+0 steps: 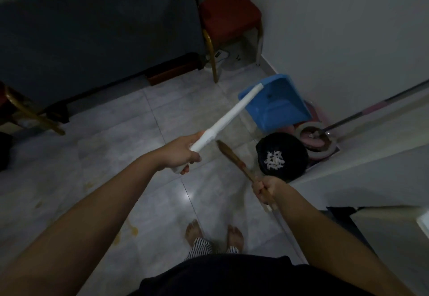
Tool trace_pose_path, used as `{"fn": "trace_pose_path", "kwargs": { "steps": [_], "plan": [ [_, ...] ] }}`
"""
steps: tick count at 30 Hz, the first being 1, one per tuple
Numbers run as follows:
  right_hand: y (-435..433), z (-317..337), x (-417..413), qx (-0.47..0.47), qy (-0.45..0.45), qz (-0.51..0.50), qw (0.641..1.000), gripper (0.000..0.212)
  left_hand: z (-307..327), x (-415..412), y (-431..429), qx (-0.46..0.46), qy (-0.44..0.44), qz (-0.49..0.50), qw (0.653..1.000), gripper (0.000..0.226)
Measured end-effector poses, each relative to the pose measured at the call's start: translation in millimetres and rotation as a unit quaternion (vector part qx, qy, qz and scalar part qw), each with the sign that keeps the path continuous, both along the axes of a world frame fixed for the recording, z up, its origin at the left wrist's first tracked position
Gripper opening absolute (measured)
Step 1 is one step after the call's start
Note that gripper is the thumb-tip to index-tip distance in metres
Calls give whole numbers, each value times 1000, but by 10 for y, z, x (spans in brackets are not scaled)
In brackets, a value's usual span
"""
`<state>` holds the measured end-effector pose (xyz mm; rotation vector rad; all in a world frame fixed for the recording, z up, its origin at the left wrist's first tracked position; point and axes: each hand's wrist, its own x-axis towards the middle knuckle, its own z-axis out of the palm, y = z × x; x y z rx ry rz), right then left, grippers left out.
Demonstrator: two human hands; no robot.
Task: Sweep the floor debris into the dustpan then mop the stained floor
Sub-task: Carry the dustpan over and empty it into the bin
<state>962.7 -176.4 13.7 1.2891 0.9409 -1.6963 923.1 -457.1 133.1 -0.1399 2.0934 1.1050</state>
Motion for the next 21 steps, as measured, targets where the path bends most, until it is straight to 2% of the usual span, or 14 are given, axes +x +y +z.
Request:
{"fn": "trace_pose_path", "kwargs": {
  "steps": [6, 12, 21],
  "plan": [
    [-446, 123, -311, 20, 21, 13, 999, 34, 122, -270, -450, 10, 20, 48, 999, 79],
    [-901, 351, -735, 58, 106, -6, 993, 30, 87, -700, -758, 9, 27, 77, 997, 72],
    [-947, 422, -1764, 98, 124, -5, 987, 31, -25, -2176, -553, -24, -5, 79, 997, 57]
  ]
}}
